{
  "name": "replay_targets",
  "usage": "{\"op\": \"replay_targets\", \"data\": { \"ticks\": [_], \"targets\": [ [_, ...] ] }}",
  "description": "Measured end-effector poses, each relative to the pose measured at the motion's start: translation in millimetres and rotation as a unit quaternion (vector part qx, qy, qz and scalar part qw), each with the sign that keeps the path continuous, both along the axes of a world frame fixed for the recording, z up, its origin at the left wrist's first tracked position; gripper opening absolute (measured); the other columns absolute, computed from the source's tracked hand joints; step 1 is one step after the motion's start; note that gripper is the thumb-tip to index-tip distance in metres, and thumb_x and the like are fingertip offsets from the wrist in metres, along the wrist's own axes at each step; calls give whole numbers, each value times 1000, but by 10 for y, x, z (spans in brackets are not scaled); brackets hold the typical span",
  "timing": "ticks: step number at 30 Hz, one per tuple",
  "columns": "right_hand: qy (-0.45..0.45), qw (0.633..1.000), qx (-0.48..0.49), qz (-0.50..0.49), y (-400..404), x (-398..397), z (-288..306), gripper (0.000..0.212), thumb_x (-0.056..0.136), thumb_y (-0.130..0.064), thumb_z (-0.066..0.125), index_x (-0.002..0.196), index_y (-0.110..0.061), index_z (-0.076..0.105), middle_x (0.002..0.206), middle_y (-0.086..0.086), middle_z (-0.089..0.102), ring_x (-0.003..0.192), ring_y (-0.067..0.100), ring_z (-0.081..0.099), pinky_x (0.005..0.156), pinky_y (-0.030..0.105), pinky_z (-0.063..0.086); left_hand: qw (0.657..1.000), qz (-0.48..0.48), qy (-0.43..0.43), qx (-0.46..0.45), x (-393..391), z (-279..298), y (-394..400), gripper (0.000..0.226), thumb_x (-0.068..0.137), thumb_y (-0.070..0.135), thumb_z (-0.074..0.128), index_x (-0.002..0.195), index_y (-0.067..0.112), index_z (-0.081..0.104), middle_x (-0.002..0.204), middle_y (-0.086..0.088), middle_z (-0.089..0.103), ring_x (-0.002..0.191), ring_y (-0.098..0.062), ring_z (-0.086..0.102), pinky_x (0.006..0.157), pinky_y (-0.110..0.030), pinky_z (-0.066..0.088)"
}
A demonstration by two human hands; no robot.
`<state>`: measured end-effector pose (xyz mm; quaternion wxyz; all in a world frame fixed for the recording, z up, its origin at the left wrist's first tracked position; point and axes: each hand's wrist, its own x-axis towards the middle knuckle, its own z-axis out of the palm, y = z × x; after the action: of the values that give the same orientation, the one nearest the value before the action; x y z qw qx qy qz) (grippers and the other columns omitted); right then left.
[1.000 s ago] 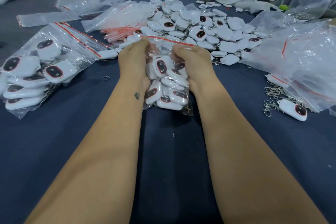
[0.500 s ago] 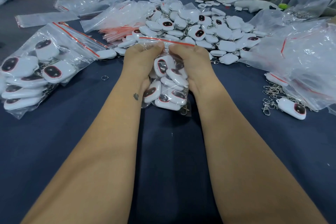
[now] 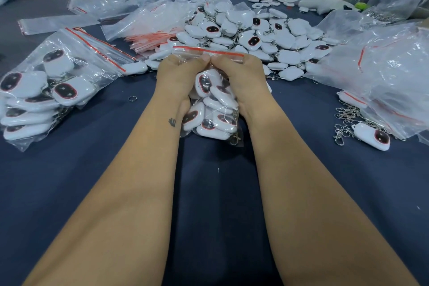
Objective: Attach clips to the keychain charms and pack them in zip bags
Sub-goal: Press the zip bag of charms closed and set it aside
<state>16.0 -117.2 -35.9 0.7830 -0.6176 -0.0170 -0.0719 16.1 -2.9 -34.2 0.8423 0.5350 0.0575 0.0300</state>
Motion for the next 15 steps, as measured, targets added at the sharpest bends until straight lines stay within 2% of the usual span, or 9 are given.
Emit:
{"op": "replay_targets", "data": {
  "ticks": [5, 8, 10, 12, 15],
  "targets": [
    [4, 999, -20, -31, 5, 31, 2, 10, 82, -5, 71, 75, -12, 74, 78, 10, 75, 77, 27, 72, 79, 47, 60, 1000, -4, 5, -25, 25, 12, 8, 6, 85, 5, 73, 85, 1, 68, 79, -17, 71, 69, -28, 68, 68, -37, 58],
    [20, 999, 3, -50, -9, 31, 29, 14, 82, -1, 71, 71, -11, 72, 70, 7, 72, 68, 23, 69, 71, 38, 60, 996, 19, 37, -80, 76, 22, 43, 27, 93, 15, 64, 68, 7, 69, 70, -11, 70, 64, -25, 66, 68, -36, 58],
    [30, 998, 18, -53, -15, 22, 49, 15, 82, 1, 70, 71, -9, 70, 66, 6, 70, 63, 20, 67, 63, 31, 58, 995, 35, 28, -89, 108, 2, 58, 31, 97, 14, 58, 68, 7, 68, 71, -10, 68, 70, -25, 65, 79, -43, 59],
    [37, 998, 25, -53, -13, 15, 58, 15, 82, 3, 69, 71, -8, 69, 66, 7, 68, 65, 22, 65, 63, 30, 56, 995, 49, 21, -82, 114, -14, 49, 22, 97, 9, 56, 77, 6, 64, 77, -11, 66, 77, -25, 62, 88, -45, 55],
    [38, 998, 28, -50, 0, 7, 67, 16, 82, 5, 67, 70, -7, 67, 66, 8, 65, 67, 23, 63, 65, 32, 54, 995, 65, 12, -81, 111, -5, 45, 15, 93, 1, 56, 80, 7, 59, 75, -9, 63, 70, -22, 61, 76, -37, 55]
  ]
}}
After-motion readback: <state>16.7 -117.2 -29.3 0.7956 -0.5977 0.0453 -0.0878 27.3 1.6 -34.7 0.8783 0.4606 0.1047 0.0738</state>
